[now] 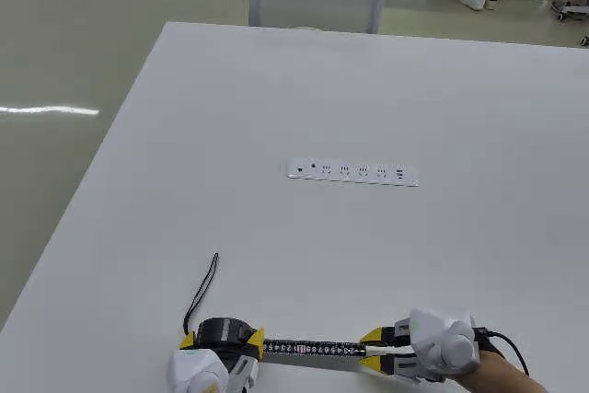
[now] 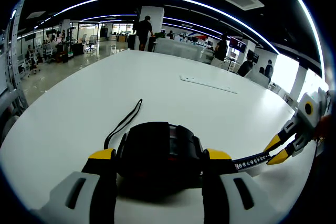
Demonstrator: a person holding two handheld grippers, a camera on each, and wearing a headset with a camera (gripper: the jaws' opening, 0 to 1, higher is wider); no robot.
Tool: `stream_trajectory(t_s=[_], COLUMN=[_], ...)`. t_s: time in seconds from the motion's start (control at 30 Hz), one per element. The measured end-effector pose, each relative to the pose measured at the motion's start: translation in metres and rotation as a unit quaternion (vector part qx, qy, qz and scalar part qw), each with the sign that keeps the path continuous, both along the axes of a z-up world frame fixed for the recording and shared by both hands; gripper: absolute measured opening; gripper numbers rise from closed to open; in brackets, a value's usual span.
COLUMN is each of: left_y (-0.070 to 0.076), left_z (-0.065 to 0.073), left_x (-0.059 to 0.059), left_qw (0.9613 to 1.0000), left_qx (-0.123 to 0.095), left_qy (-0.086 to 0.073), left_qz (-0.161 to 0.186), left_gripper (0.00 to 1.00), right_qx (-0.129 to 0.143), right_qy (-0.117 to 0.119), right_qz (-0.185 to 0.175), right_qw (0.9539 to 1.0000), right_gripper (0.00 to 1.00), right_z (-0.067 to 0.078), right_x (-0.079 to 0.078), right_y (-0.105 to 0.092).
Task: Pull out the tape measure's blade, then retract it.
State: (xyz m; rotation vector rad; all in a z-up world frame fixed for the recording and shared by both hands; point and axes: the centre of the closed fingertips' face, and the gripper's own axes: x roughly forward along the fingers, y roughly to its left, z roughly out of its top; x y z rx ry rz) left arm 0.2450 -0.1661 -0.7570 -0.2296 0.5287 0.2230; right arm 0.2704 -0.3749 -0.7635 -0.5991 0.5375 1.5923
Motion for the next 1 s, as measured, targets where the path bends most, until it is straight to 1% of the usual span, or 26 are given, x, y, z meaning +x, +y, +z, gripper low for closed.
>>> stream_trajectory(t_s=[1.0], left_y=[0.0], left_z=[0.001], left_x=[0.0], left_qw=[1.0], left_qx=[-0.005], left_qy=[0.0], left_qz=[0.0], left_gripper=[0.63], right_qx=[0.009], right_qy=[0.001], right_qz=[0.007], right_qw=[0.9999], right_gripper=[0.12], right_z=[0.001], right_x=[-0.002], right_y=[0.021])
